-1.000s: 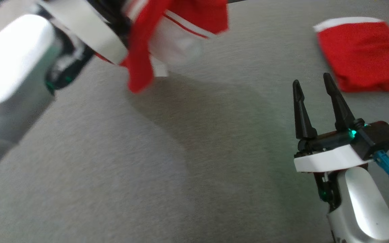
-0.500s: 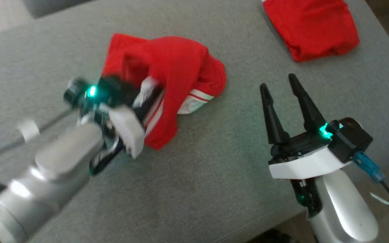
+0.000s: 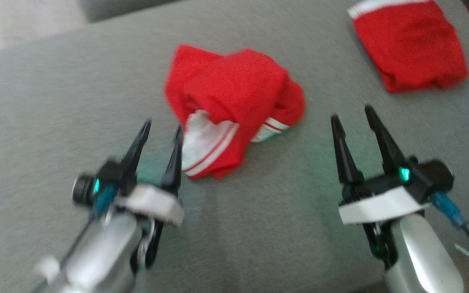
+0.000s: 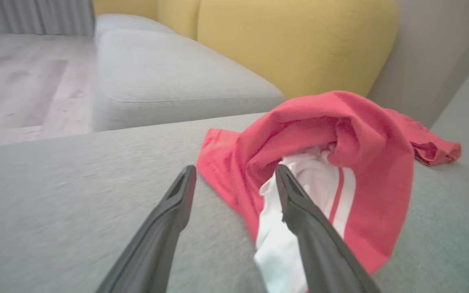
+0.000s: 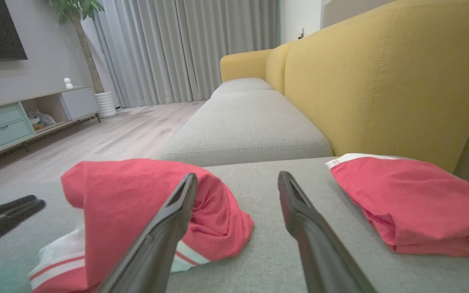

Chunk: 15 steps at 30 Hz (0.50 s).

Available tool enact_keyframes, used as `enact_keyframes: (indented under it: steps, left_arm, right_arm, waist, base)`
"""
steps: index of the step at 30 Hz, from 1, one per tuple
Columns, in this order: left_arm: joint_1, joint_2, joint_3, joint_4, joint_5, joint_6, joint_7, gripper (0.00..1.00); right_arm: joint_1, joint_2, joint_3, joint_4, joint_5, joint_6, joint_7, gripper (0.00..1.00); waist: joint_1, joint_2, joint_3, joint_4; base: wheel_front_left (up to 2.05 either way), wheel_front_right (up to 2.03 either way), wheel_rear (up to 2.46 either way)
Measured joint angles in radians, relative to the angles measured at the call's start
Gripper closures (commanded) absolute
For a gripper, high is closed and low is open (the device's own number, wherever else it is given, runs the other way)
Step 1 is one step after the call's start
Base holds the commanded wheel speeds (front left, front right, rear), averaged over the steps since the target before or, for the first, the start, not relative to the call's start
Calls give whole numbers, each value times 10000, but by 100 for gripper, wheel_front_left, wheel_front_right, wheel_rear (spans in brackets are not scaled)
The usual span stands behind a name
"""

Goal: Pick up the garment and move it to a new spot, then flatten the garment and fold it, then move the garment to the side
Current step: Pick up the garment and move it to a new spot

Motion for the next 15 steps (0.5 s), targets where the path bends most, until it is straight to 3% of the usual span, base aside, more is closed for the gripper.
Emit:
enact_keyframes:
  steps: [5,8,15]
  left_arm:
    - [2550,-453,2153,-1429,1747,351,0,0]
    - [3781,-867,3396,-2316,2661,339,-2,0]
    - [6161,-1829,5175,-3239,4370,-422,-31,0]
  right_arm:
    - [837,27,-454,420,-387,0,2,0]
    - [1241,31,-587,671,-548,0,4,0]
    - [1930,58,-520,1120,-757,0,46,0]
  waist:
    - [-2,0,-909,962]
    - [-3,0,-1495,1489]
    - [-4,0,-2613,2510]
  base:
    - [0,0,0]
    - [0,0,0]
    - [0,0,0]
